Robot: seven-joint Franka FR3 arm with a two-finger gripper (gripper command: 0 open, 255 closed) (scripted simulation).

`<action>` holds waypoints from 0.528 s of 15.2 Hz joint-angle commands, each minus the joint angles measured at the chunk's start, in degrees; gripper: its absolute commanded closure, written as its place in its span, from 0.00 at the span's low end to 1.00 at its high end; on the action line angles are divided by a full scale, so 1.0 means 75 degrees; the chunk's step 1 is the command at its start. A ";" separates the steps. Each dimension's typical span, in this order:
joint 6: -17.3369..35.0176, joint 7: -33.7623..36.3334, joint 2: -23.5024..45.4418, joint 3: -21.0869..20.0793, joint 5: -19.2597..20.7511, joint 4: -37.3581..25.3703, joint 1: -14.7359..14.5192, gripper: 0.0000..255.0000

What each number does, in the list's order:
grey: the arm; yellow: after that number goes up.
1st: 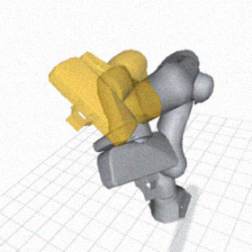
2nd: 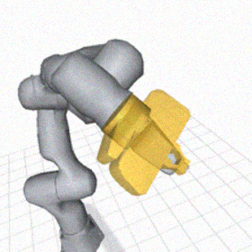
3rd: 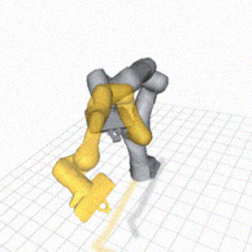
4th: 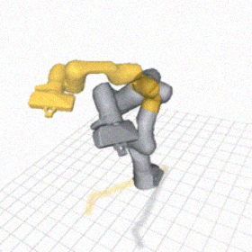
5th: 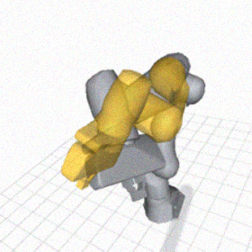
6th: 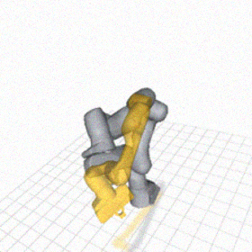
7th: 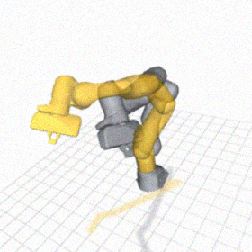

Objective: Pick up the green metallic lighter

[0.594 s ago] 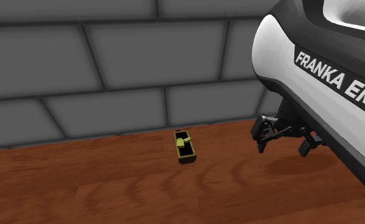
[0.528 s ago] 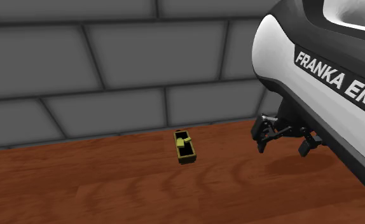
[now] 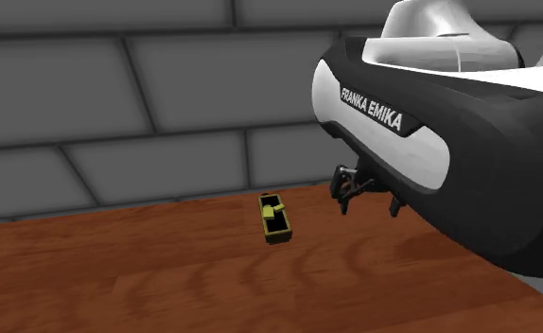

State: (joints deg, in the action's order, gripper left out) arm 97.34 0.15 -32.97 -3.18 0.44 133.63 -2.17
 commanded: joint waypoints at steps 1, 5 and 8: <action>0.0290 0.0108 0.0466 -0.0162 -0.0089 -0.0101 -0.0105 0.00; 0.0770 0.0344 0.1453 -0.0495 -0.0219 -0.0456 -0.0303 0.00; 0.1078 0.0524 0.2223 -0.0734 -0.0263 -0.0806 -0.0441 0.00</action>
State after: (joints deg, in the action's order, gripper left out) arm 104.72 3.59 -18.16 -8.06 -1.39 128.45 -5.10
